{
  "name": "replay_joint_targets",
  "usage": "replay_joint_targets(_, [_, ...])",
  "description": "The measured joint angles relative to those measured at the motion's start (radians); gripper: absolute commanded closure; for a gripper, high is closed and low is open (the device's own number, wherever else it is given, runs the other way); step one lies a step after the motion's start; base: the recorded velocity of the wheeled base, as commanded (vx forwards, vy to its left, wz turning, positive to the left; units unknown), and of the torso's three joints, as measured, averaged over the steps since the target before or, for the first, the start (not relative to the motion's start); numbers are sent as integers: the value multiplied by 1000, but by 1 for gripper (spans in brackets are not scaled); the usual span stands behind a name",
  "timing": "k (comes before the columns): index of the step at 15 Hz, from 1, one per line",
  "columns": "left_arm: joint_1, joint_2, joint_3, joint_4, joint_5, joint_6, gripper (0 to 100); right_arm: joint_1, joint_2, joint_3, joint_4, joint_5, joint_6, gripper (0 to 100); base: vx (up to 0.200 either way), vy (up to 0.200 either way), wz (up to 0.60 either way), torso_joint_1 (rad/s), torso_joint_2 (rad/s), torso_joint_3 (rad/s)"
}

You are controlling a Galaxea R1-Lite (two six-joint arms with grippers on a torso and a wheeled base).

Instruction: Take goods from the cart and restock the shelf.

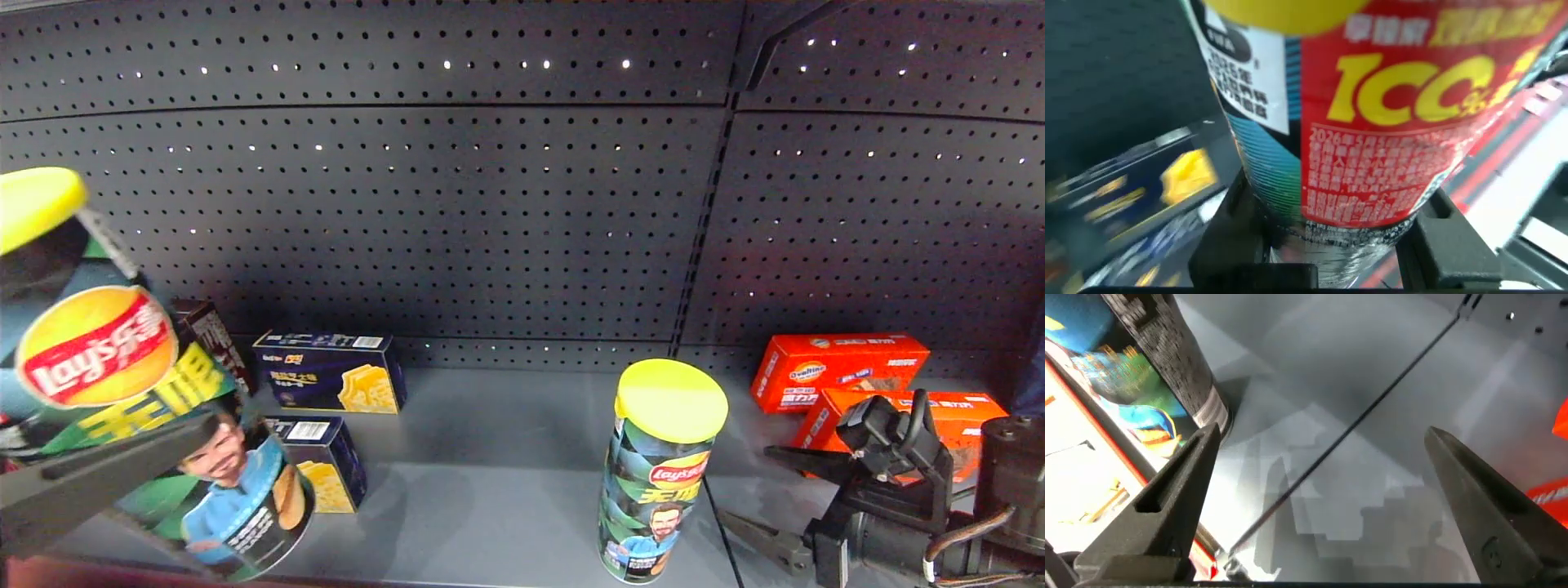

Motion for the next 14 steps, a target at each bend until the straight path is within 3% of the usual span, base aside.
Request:
replay_joint_targets(3, [-43,187,-83,-66,-24,-1,100,-19,-4,7,-1,0,0,0,0,0,0,0,0,0])
replay_joint_targets(7, [-94,394,-177,-147,-60,22,100,-26,-11,22,-2,0,0,0,0,0,0,0,0,0])
replay_joint_targets(10, [-118,534,-208,-291,-256,24,100,-38,-16,33,-1,0,0,0,0,0,0,0,0,0])
replay_joint_targets(14, [-125,704,-300,-354,-296,26,100,-45,-19,35,-1,1,0,0,0,0,0,0,0,0])
